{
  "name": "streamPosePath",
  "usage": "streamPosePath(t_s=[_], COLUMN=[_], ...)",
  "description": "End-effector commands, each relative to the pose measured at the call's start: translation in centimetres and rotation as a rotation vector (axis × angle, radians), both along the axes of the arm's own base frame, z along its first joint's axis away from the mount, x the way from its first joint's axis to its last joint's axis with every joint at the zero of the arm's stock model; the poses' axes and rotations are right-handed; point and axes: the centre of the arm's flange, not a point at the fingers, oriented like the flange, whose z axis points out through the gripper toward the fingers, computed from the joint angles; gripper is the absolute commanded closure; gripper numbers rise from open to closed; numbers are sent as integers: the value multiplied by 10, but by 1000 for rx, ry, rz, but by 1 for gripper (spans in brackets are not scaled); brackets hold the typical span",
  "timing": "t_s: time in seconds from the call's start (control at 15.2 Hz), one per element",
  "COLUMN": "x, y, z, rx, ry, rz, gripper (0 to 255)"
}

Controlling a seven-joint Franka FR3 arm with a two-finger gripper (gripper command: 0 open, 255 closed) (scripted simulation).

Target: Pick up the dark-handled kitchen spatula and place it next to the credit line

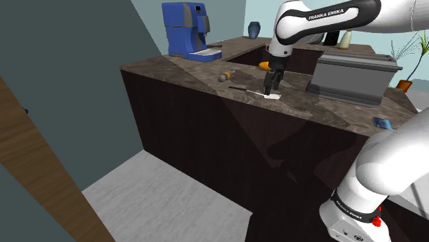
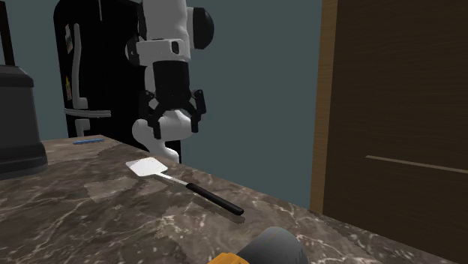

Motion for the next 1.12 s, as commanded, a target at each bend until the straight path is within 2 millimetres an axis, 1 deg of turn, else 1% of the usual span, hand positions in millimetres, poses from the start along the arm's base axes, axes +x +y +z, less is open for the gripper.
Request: streamPosePath(t_s=[0.0, 0.53, 0.59, 0.99, 1.06], x=[26, 117, 122, 124, 125], y=[-8, -45, -46, -46, -46], z=[-2, -5, -5, -36, -45], rx=[-8, -36, -37, -37, -37], ry=[-12, -57, -60, -60, -60], rz=[21, 98, 102, 102, 102], gripper=[0, 0, 0, 0, 0])
